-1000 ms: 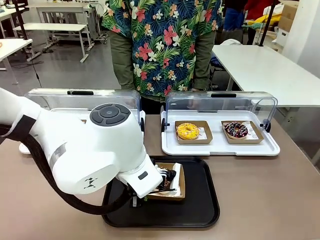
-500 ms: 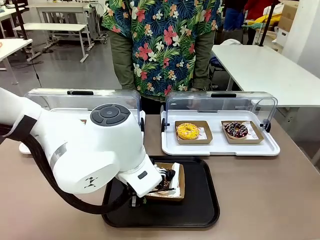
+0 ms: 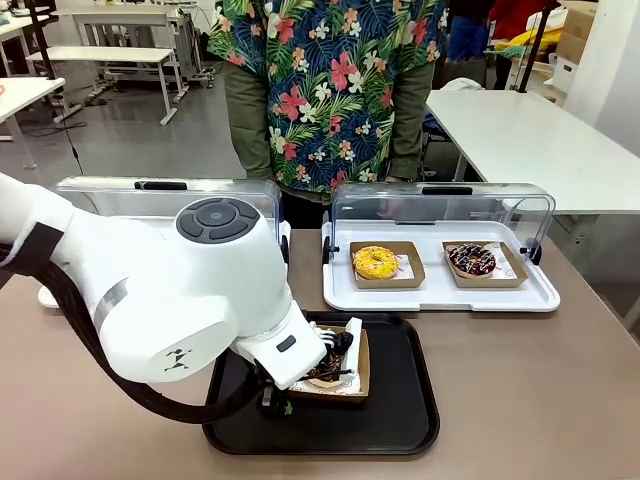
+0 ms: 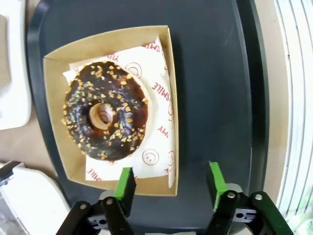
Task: Move the second donut from the left to the tray.
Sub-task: Pick up the Paper togo box containing the Donut indicated by the person and place it on the Handle tray.
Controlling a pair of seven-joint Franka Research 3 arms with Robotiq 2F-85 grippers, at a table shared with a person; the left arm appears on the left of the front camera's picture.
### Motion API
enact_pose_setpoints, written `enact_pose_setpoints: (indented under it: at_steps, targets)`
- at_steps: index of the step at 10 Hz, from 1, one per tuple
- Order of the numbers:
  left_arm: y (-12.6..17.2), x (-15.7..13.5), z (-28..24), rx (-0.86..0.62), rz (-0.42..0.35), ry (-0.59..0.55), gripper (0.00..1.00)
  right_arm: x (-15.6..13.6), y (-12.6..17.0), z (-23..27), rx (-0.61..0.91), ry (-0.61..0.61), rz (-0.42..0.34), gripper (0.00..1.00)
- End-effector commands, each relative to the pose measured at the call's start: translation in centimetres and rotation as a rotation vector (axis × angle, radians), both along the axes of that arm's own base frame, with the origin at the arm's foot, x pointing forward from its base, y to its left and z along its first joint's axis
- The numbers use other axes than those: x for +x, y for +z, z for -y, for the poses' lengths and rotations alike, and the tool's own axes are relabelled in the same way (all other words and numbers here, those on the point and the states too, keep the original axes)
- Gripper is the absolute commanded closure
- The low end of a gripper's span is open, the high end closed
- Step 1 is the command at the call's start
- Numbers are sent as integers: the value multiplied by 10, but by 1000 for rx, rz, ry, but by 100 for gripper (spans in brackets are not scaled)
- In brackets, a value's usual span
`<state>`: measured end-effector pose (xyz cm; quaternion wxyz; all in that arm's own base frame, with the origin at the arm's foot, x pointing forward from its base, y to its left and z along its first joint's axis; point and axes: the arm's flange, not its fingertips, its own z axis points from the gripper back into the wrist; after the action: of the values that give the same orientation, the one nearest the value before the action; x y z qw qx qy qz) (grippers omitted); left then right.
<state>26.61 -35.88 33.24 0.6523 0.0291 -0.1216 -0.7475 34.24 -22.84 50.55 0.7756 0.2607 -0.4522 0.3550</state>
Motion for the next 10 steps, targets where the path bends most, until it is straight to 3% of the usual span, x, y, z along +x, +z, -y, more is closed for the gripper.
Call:
enact_pose_setpoints:
  at_steps: [1,4,6,10]
  targets:
    - [26,-10,2,10,30,27,0,3,2,1,11,7,41,0]
    - [52,-19,4,16,71,27,0,3,2,1,11,7,41,0]
    - [58,-17,3,-23,52,22,0,3,2,1,11,7,41,0]
    - [53,-15,2,-6,59,8,0,3,2,1,11,7,41,0]
